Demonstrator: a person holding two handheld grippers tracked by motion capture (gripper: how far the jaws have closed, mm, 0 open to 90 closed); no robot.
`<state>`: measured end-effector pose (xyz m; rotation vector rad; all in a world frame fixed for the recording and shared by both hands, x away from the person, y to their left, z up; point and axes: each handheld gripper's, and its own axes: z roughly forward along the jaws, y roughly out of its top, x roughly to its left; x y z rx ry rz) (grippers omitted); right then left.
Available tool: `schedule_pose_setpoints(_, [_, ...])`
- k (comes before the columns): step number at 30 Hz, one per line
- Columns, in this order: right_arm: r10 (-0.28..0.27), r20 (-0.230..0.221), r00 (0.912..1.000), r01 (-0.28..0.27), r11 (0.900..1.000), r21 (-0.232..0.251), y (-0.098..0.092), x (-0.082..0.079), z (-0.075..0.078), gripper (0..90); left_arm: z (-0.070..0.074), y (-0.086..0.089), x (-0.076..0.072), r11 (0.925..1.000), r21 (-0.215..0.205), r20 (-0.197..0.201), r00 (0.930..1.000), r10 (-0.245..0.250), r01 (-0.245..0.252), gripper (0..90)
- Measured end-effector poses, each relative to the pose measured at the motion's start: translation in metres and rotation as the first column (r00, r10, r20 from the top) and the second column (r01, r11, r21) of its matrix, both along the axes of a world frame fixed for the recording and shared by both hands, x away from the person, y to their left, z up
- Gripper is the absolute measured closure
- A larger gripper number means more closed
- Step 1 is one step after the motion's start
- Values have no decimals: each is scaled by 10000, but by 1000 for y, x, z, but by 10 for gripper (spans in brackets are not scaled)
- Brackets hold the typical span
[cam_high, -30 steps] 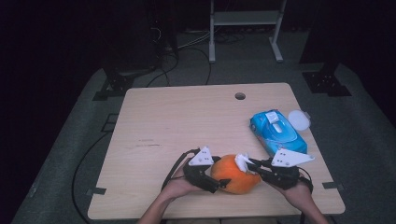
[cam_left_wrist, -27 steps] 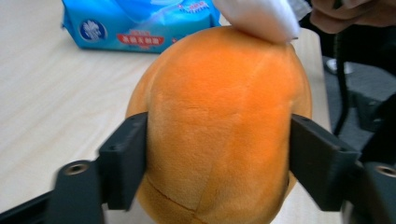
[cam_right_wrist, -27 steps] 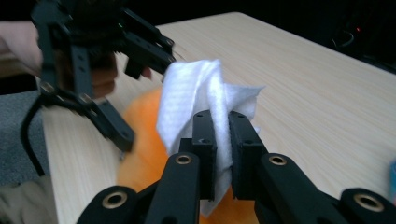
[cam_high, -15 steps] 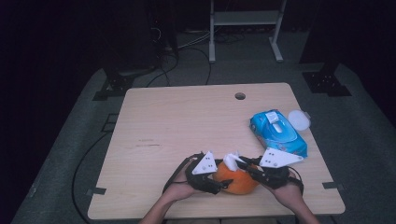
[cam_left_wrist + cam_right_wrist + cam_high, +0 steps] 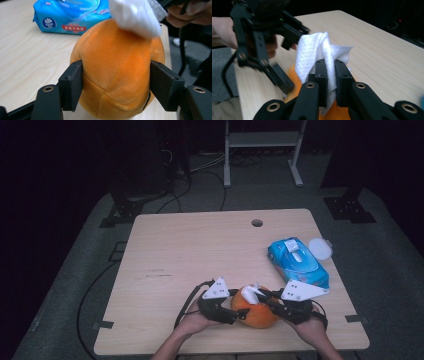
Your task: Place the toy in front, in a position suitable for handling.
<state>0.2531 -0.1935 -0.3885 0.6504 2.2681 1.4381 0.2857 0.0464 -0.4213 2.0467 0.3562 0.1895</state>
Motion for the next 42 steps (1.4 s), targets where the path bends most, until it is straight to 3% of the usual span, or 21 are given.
schedule_pose_setpoints(3, [296, 166, 9994, -289, 9988, -388, 14, -4, 1, 816, 2, -5, -7, 9988, 479, 477, 9988, -98, 75, 335])
schedule_pose_setpoints(5, [301, 287, 9991, -283, 9978, -606, 15, -5, 2, 817, 1, -4, -8, 9993, 334, 432, 9989, -179, 165, 335])
schedule_pose_setpoints(11, [-447, 141, 9989, 452, 9981, -427, -18, -5, 2, 817, -2, -3, -8, 9994, 32, 273, 9990, -350, 349, 271])
schedule_pose_setpoints(13, [-425, 4, 9991, 425, 9986, -303, -26, -7, 0, 817, 0, -3, -5, 9989, -268, -75, 9992, -380, 378, 215])
schedule_pose_setpoints(15, [-293, -57, 9996, 291, 9992, -278, -29, -10, -3, 817, 0, -1, 1, 9969, -757, -794, 9965, -252, 192, 141])
schedule_pose_setpoints(19, [-15, -88, 10000, 12, 9997, -243, -25, -17, -5, 817, -6, -4, 6, 9965, -800, -1836, 9822, -384, 240, 96])
schedule_pose_setpoints(22, [-17, -23, 10000, 16, 9996, -289, -18, -16, -4, 817, -6, -4, 2, 9973, -730, -1313, 9911, -218, 122, 246])
schedule_pose_setpoints(25, [221, 51, 9997, -221, 9997, -88, -7, -14, 0, 816, -1, -5, -3, 9966, -761, -380, 9987, -349, 320, 350])
schedule_pose_setpoints(26, [345, 96, 9994, -345, 9994, -12, -2, -14, 2, 816, 2, -6, -5, 9961, -757, 110, 9990, -437, 444, 372])
schedule_pose_setpoints(27, [427, 245, 9988, -426, 9991, -28, 3, -15, 5, 817, 4, -7, -8, 9958, -757, 511, 9976, -473, 511, 392])
schedule_pose_setpoints(29, [378, 525, 9979, -379, 9993, 24, 8, -16, 10, 817, 10, -8, -12, 9967, -658, 1650, 9856, -357, 471, 410])
schedule_pose_setpoints(32, [186, 710, 9973, -192, 9998, 78, 8, -11, 15, 817, 8, -5, -8, 9987, -319, 2273, 9733, -324, 407, 411])
schedule_pose_setpoints(35, [-125, 591, 9982, 138, 9997, -202, 4, -1, 4, 818, -1, 1, -2, 9985, -115, 2032, 9779, -492, 527, 398])
schedule_pose_setpoints(37, [-357, 418, 9985, 363, 9993, -128, -4, 6, -6, 818, -5, 5, 2, 9986, -224, 1762, 9834, -430, 477, 379])
schedule_pose_setpoints(40, [-873, 240, 9959, 877, 9961, -135, -16, 9, -10, 818, -6, 10, 10, 9988, -447, 799, 9967, -167, 203, 263])
schedule_pose_setpoints(42, [-1067, 182, 9941, 1070, 9941, -170, -21, 10, -13, 818, -5, 12, 15, 9975, -702, -288, 9995, -100, 79, 169])
